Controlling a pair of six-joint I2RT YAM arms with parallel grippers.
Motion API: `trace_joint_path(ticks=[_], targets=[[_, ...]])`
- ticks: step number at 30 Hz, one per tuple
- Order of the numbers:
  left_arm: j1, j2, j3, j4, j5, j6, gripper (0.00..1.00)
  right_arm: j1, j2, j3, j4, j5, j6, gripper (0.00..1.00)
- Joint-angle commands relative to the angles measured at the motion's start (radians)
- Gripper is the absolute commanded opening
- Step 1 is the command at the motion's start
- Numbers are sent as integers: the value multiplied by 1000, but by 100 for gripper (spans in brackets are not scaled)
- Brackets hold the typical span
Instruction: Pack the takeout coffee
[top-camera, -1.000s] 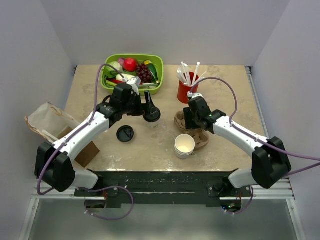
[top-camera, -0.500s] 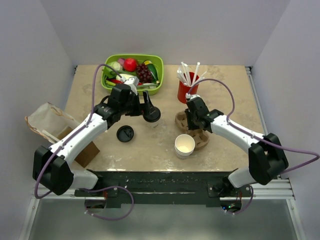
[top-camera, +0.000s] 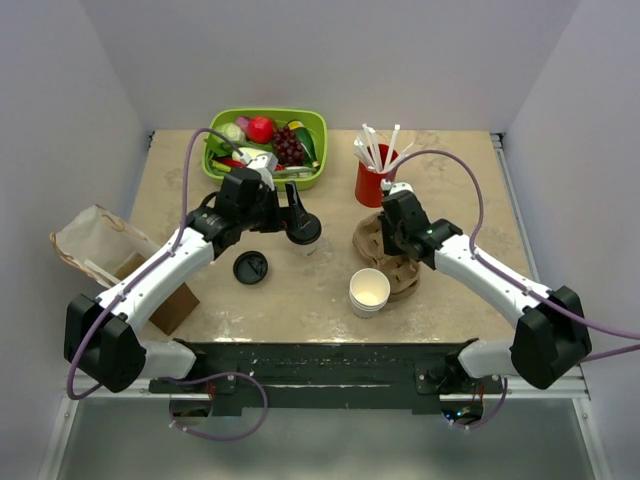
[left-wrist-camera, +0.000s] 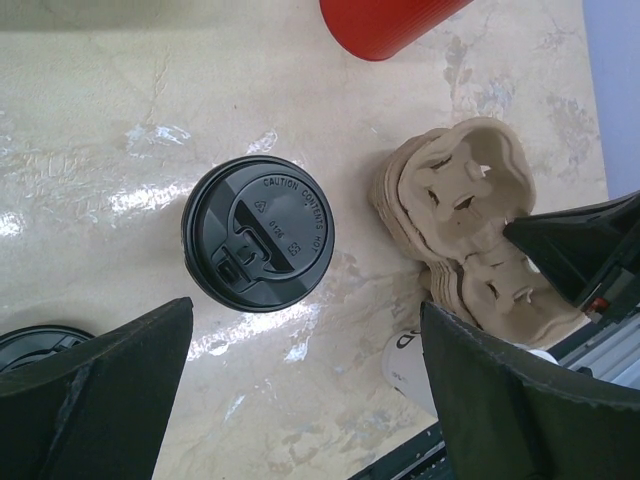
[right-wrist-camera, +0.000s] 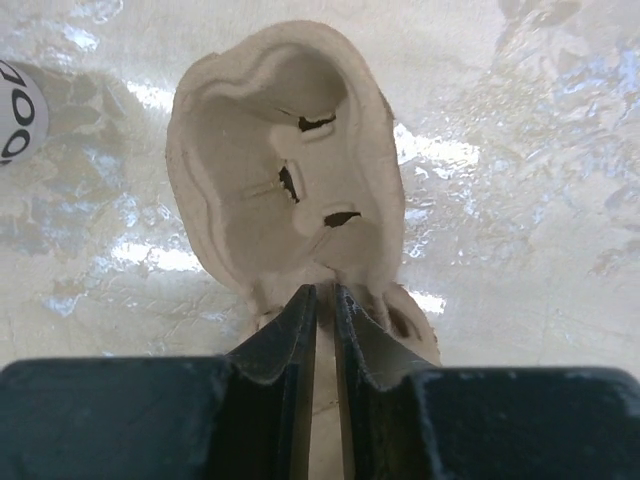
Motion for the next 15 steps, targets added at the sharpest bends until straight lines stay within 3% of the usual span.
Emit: trace_joint_path(ticks=[1,7,11,15], targets=[[-2,-33,23,15,-13,27,100,-2,-41,59,-30,75,1,14],[-4,-33,21,14,-18,27,100,-5,-57,67,-29,44,-7,14],[-2,-33,21,14,-16,29,100,-5,-35,61,-32,22,-18,30],[-2,-33,21,15,-16,32,100,-5,-10,59,-18,-7,-61,36]])
